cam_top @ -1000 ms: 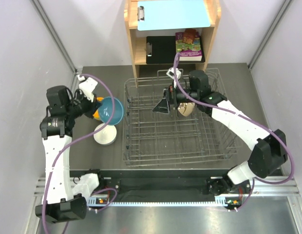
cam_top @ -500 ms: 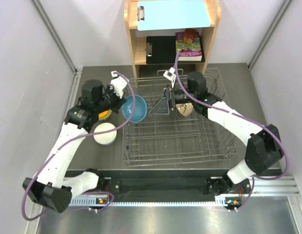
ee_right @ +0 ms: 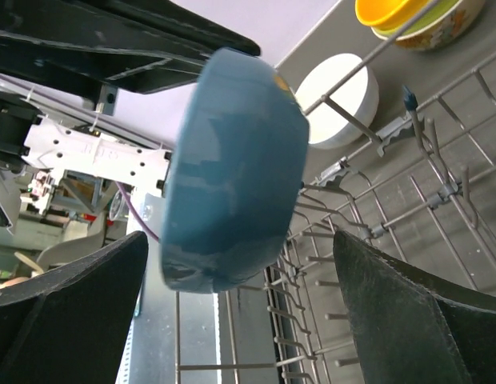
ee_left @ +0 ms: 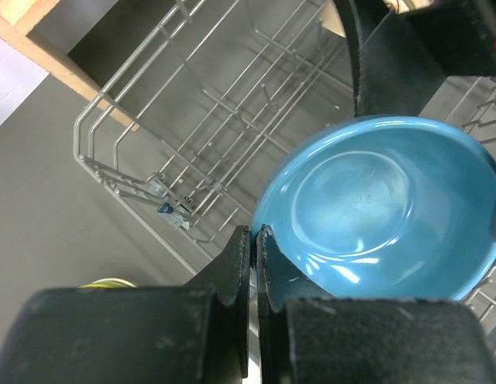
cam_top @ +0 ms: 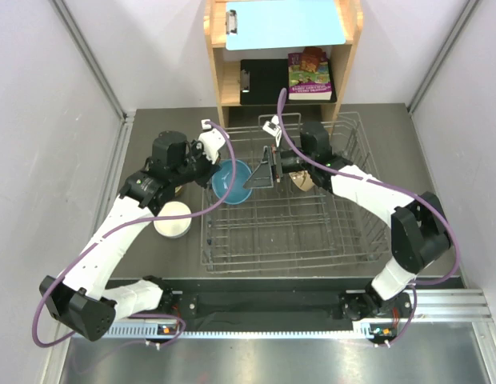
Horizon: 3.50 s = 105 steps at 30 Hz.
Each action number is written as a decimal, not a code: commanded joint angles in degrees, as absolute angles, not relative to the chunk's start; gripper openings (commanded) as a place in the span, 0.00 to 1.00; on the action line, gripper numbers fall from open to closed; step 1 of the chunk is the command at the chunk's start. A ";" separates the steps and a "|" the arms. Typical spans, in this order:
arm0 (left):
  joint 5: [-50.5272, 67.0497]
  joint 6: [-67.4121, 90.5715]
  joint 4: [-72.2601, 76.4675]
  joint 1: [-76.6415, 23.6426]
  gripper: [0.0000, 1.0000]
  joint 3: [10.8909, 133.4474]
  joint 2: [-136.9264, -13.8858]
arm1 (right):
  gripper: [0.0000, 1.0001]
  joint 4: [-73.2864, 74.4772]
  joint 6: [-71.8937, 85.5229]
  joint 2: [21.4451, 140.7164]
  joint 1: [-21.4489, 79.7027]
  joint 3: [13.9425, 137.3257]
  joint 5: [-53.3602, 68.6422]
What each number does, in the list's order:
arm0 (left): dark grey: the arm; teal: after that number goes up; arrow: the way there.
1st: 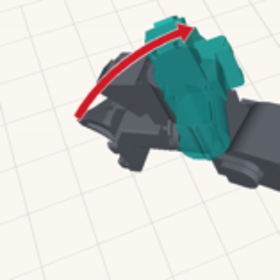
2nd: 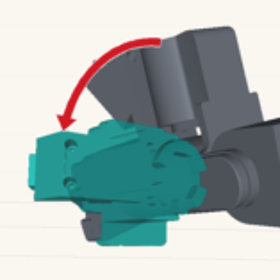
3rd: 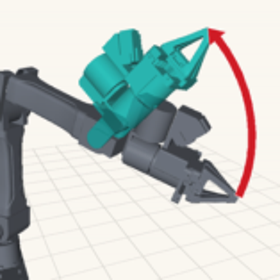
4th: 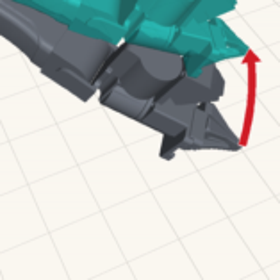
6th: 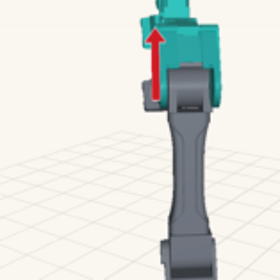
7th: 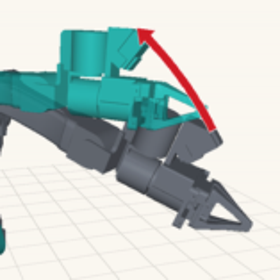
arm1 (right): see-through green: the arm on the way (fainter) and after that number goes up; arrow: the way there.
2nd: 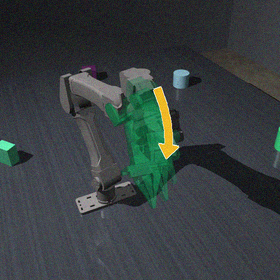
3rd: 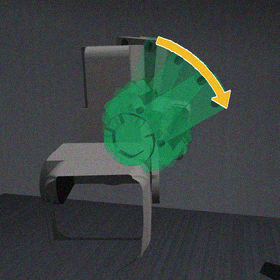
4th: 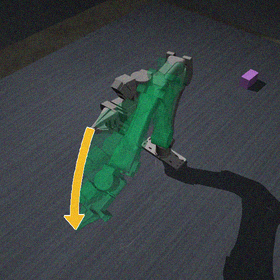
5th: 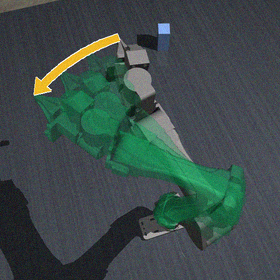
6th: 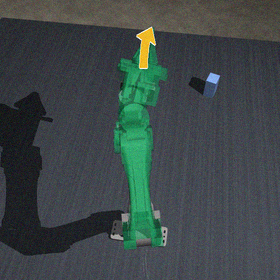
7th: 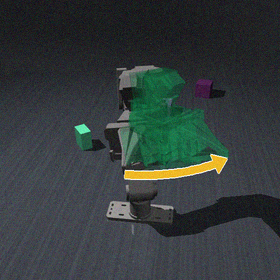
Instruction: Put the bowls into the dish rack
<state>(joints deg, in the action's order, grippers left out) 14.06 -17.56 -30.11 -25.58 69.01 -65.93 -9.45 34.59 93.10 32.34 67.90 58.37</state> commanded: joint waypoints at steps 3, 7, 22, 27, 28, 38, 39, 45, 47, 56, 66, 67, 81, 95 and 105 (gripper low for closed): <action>15.73 -15.65 -26.28 -26.45 0.00 70.05 -65.30 | 0.97 -11.16 33.75 94.57 32.17 71.10 59.68; 16.70 -15.03 -26.19 -26.81 0.00 69.61 -65.57 | 0.96 -11.07 34.10 95.36 32.43 71.89 60.20; 17.67 -13.80 -24.52 -27.33 0.00 68.47 -66.53 | 0.92 -13.54 36.39 96.94 34.45 72.68 62.93; 17.84 -13.62 -24.35 -27.25 0.00 68.03 -66.45 | 0.91 -13.54 36.47 97.82 35.51 73.65 63.28; 17.75 -13.80 -24.26 -27.25 0.00 67.85 -66.36 | 0.90 -13.54 36.56 97.91 35.59 73.74 63.19; 17.23 -13.80 -23.47 -27.25 0.00 66.89 -65.83 | 0.73 -12.83 35.77 98.26 36.56 73.74 62.84; 17.14 -13.97 -23.47 -27.25 0.00 66.88 -65.74 | 0.72 -12.75 35.34 98.09 36.65 73.65 62.75; 17.14 -14.33 -22.94 -27.33 0.00 66.01 -65.39 | 0.42 -12.30 34.63 98.00 36.74 73.04 62.49; 17.31 -14.41 -22.94 -27.33 0.00 65.92 -65.48 | 0.25 -12.31 34.63 97.91 36.65 72.95 62.49; 15.83 -14.50 -22.77 -27.25 0.30 66.09 -64.69 | 0.00 -11.34 33.14 97.03 36.74 72.16 61.09; 8.35 -13.71 -21.97 -23.82 0.81 66.80 -61.88 | 0.00 -1.60 25.06 94.22 36.48 73.03 53.01; 7.74 -13.97 -21.89 -23.38 0.82 66.71 -61.53 | 0.00 -0.54 24.09 93.96 36.39 73.30 51.78; 8.43 -16.79 -24.87 -3.62 0.99 56.61 -55.29 | 0.00 16.43 8.44 88.42 36.56 82.34 2.39; 7.30 -18.63 -28.65 2.46 0.99 44.48 -45.97 | 0.00 17.58 2.90 93.16 43.59 86.05 -29.44; 7.38 -15.12 -28.30 2.90 0.99 42.19 -43.60 | 0.00 16.52 4.22 96.94 45.70 84.02 -30.15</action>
<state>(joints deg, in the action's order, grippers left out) 7.01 -17.45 -29.08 2.61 42.33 -45.74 18.92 4.01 96.14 44.77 82.96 -27.70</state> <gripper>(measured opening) 0.990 0.476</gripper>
